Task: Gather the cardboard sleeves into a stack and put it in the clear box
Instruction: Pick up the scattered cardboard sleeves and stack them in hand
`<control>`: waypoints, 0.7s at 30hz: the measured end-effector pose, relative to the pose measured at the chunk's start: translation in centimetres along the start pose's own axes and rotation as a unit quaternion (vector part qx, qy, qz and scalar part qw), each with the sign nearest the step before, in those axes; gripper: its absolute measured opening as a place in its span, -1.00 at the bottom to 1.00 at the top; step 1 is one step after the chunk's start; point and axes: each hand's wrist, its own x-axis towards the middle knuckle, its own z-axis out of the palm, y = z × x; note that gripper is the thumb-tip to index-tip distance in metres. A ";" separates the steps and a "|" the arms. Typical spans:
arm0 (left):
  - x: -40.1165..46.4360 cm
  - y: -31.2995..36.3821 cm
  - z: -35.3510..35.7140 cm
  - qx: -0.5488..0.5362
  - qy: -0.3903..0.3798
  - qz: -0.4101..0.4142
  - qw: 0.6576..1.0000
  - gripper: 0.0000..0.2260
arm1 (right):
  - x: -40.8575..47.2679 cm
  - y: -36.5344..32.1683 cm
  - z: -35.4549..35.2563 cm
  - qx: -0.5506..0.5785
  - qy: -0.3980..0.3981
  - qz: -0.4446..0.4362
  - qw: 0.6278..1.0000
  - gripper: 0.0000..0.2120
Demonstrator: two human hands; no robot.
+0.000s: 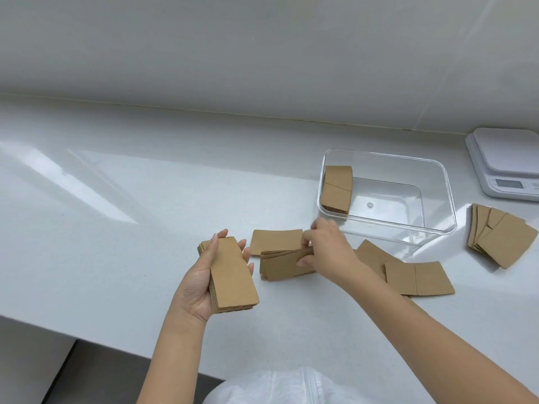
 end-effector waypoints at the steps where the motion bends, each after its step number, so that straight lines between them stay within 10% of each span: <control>1: 0.0 0.1 -0.1 0.000 0.001 0.001 1.000 -0.84 | 0.7 -0.3 -0.1 0.016 -0.012 -0.011 1.000 -0.72; 21: 0.4 0.9 -0.3 0.002 -0.008 -0.030 1.000 -0.75 | 2.6 -0.6 2.5 0.166 -0.007 0.007 0.986 -0.71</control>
